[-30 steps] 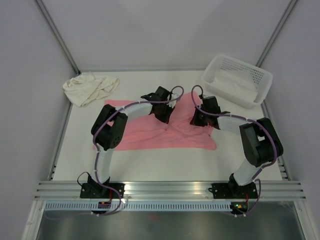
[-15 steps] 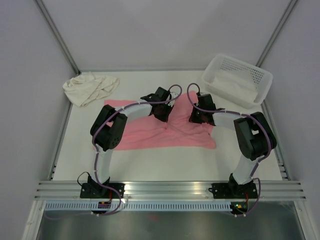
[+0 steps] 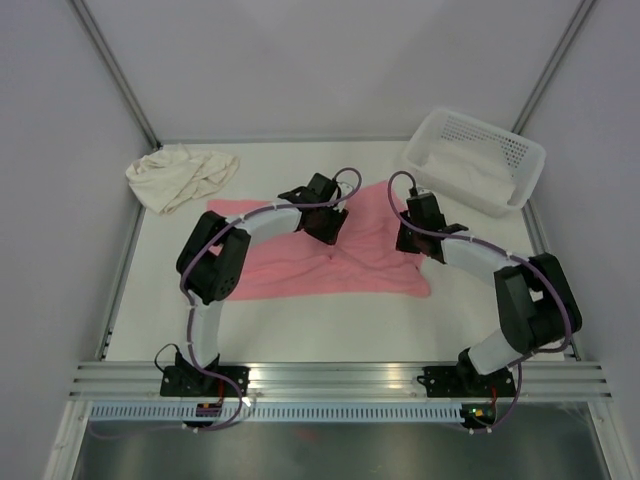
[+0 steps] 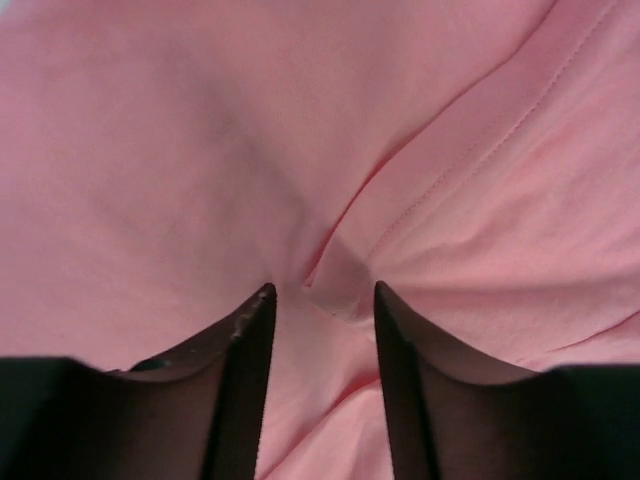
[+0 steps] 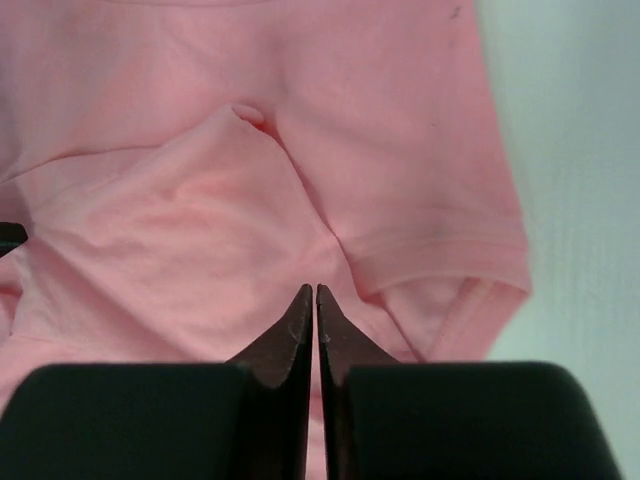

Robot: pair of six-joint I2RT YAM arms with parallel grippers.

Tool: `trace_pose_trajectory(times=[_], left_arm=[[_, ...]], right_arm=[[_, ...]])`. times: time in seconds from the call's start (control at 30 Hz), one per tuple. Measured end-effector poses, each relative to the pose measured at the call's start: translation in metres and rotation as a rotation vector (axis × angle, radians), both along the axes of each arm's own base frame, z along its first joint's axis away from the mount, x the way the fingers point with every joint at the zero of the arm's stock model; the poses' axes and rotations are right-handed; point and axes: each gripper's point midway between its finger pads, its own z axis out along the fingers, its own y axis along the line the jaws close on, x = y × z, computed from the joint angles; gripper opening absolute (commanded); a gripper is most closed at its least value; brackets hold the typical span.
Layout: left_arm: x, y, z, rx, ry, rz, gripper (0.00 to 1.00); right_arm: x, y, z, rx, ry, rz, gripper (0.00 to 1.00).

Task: Roll the t-shirts
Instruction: Fold the tshirt

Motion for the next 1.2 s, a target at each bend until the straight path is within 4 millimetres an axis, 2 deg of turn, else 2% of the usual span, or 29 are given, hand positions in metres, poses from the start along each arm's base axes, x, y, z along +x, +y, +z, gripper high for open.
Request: trace_pose_trajectory(times=[0.03, 0.07, 0.1, 0.13, 0.17, 0.27, 0.33, 0.43, 0.53, 0.57, 0.63, 0.83, 0.93, 1.07, 1.2], left_arm=[[0.001, 0.002, 0.002, 0.010, -0.008, 0.004, 0.58], [0.002, 0.004, 0.006, 0.017, -0.018, 0.007, 0.62], [0.003, 0.008, 0.011, 0.030, -0.033, 0.009, 0.76], [0.003, 0.010, 0.015, 0.039, -0.041, 0.008, 0.95], [0.004, 0.014, 0.022, 0.052, -0.062, -0.001, 0.95], [0.004, 0.024, 0.046, 0.080, -0.113, -0.016, 0.92], [0.000, 0.033, 0.060, 0.105, -0.148, -0.033, 0.84], [-0.018, 0.062, 0.079, 0.177, -0.203, -0.075, 0.75], [-0.051, 0.106, 0.084, 0.297, -0.235, -0.124, 0.73], [-0.062, 0.122, 0.083, 0.344, -0.234, -0.139, 0.73], [-0.083, 0.152, 0.073, 0.445, -0.221, -0.161, 0.72], [-0.140, 0.239, 0.019, 0.666, 0.001, -0.136, 0.69], [-0.147, 0.283, 0.011, 0.689, 0.095, -0.002, 0.68], [-0.148, 0.309, 0.012, 0.680, 0.116, 0.105, 0.69], [-0.160, 0.321, 0.005, 0.692, 0.142, 0.108, 0.68]], right_arm=[[-0.002, -0.003, 0.007, -0.008, -0.010, -0.006, 0.16], [-0.003, -0.006, 0.015, -0.014, -0.023, -0.013, 0.26], [-0.004, -0.008, 0.021, -0.018, -0.034, -0.020, 0.30], [-0.007, -0.011, 0.028, -0.021, -0.047, -0.028, 0.34], [-0.011, -0.015, 0.034, -0.023, -0.057, -0.040, 0.40], [-0.035, -0.028, 0.037, -0.034, -0.056, -0.080, 0.46], [-0.057, -0.041, 0.033, -0.041, -0.035, -0.115, 0.46], [-0.081, -0.055, 0.030, -0.044, -0.012, -0.162, 0.43], [-0.093, -0.063, 0.030, -0.037, -0.013, -0.197, 0.29], [-0.097, -0.064, 0.028, -0.036, -0.010, -0.203, 0.21], [-0.101, -0.065, 0.025, -0.030, -0.002, -0.211, 0.16], [-0.109, -0.058, 0.011, 0.009, 0.037, -0.208, 0.14], [-0.116, -0.057, -0.001, 0.021, 0.069, -0.209, 0.13], [-0.131, -0.057, -0.019, 0.041, 0.117, -0.229, 0.14], [-0.131, -0.056, -0.019, 0.062, 0.107, -0.252, 0.16]])
